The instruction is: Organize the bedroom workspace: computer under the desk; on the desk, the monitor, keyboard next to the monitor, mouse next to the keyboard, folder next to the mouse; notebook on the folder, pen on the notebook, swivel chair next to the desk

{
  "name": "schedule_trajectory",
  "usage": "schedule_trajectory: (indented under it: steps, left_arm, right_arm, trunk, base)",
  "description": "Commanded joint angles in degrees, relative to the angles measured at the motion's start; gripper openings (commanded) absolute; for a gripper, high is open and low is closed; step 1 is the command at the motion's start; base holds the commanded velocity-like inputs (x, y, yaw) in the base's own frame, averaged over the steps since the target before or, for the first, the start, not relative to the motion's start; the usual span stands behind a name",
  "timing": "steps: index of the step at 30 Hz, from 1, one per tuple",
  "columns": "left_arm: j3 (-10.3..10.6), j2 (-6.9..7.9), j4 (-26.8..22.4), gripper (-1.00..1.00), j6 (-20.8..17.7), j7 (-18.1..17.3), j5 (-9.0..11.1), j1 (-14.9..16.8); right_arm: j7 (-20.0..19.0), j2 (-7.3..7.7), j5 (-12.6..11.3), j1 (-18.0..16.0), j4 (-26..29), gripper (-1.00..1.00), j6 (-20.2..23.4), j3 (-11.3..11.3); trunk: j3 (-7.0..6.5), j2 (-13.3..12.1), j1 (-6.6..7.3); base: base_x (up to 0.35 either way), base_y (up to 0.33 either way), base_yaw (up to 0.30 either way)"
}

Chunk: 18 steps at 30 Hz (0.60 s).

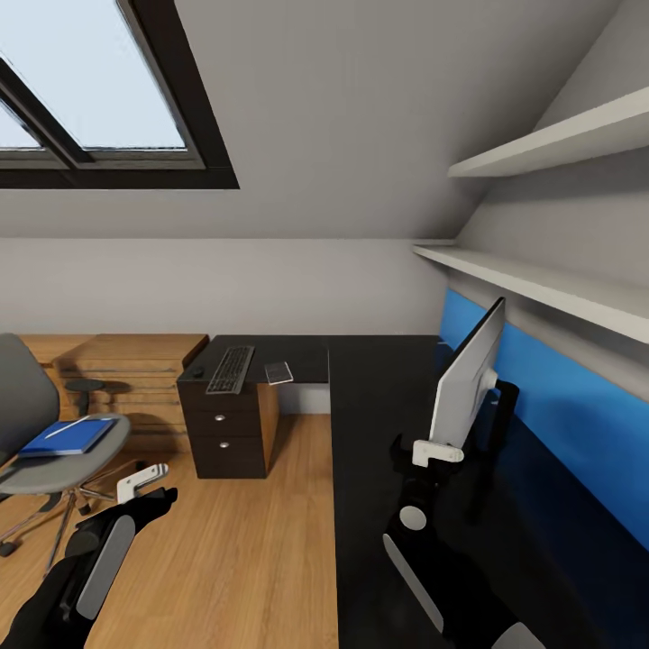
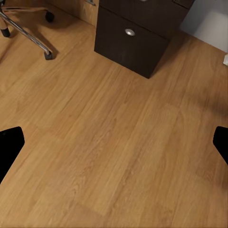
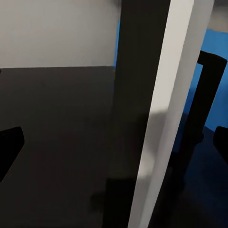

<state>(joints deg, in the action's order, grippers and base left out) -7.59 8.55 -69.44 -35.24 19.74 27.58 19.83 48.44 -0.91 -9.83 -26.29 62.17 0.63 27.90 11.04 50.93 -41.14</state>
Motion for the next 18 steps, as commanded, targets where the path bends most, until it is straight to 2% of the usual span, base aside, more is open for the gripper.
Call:
schedule_trajectory:
  steps: [1, 4, 6, 8, 9, 11, 18]
  left_arm:
    - [0.03, 0.03, -0.08, 1.00, -0.18, 0.48, 0.60, 0.04]
    - [0.03, 0.05, -0.08, 1.00, -0.18, 0.48, 0.62, 0.05]
    - [0.03, 0.06, -0.08, 1.00, -0.18, 0.48, 0.59, 0.04]
    - [0.03, 0.06, -0.08, 1.00, -0.18, 0.48, 0.57, 0.04]
    - [0.03, 0.06, -0.08, 1.00, -0.18, 0.48, 0.56, 0.04]
    - [0.03, 0.06, -0.08, 1.00, -0.18, 0.48, 0.56, 0.04]
    - [0.03, 0.07, -0.08, 1.00, -0.18, 0.48, 0.55, 0.04]
  right_arm:
    - [0.37, 0.03, -0.36, -0.07, 0.06, 1.00, 0.07, 0.15]
    - [0.42, 0.03, -0.36, -0.07, 0.05, 1.00, 0.09, 0.11]
    - [0.48, 0.03, -0.37, -0.07, 0.02, 1.00, 0.13, -0.68]
    - [0.42, 0.03, -0.37, -0.07, 0.00, 1.00, 0.14, -2.13]
    - [0.30, 0.02, -0.37, -0.10, -0.01, 1.00, 0.18, -3.86]
    - [0.20, 0.01, -0.40, -0.13, -0.02, 1.00, 0.21, -5.56]
    - [0.29, 0.03, -0.45, -0.16, -0.03, 1.00, 0.24, -7.67]
  trunk:
    - [0.09, 0.07, -0.01]
    - [0.09, 0.07, -0.01]
    - [0.09, 0.07, -0.01]
    - [0.09, 0.07, -0.01]
    - [0.09, 0.07, -0.01]
    - [0.09, 0.07, -0.01]
    - [0.09, 0.07, -0.01]
  base:
    - [0.013, 0.000, 0.000]
    - [0.008, 0.000, 0.000]
    - [0.003, 0.000, 0.000]
    - [0.001, 0.000, 0.000]
    - [0.000, 0.000, 0.000]
    - [0.000, 0.000, 0.000]
    - [0.000, 0.000, 0.000]
